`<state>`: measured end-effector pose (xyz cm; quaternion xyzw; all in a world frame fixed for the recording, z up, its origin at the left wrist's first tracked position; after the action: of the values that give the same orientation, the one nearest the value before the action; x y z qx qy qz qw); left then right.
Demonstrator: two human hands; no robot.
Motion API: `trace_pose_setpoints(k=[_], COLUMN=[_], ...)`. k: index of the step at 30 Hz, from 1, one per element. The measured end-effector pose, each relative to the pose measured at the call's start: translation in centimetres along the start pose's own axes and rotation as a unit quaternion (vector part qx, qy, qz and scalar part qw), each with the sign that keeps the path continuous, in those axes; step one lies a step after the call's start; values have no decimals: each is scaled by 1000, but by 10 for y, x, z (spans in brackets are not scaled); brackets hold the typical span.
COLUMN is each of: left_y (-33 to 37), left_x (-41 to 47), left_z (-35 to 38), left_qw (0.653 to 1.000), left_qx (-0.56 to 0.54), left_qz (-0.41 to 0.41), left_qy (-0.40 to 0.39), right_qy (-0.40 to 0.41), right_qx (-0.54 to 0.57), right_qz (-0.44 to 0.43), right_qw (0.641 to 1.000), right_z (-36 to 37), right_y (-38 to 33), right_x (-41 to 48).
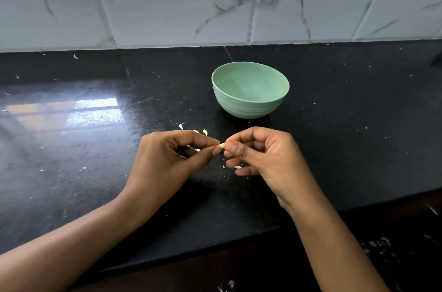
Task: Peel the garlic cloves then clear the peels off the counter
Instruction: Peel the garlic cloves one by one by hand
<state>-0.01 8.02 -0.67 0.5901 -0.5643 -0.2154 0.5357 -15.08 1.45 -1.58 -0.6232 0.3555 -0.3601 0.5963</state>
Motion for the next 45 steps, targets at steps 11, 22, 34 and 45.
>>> trace_pose_setpoints(k=[11,22,34,45], left_y=[-6,-7,-11,-13], left_x=[2,3,3,3], left_z=[7,11,15,14], left_qw=[980,954,944,945], left_qx=[-155,-228,-258,-252], left_qz=[-114,-184,-195,-195], left_qy=[-50,-66,-73,-68], right_qy=[-6,16,61,50], right_qx=[-22,-124,-123,-120], right_qz=[-99,-174,-116,-87], right_qw=[995,977,984,988], right_z=[9,13,10,7], right_y=[-6,-14,-5,-3], right_x=[1,-5,0,-5])
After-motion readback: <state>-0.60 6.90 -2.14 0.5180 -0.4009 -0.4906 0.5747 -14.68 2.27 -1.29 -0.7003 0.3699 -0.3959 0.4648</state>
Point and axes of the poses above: each hand's wrist, its own x-axis towards the middle knuckle, its own z-axis out of the palm, y = z × x, the point moved 5 cm from there along x, towards the middle knuckle, and after that the axes turned 2 degrees about -x, right-handed, at the moved point
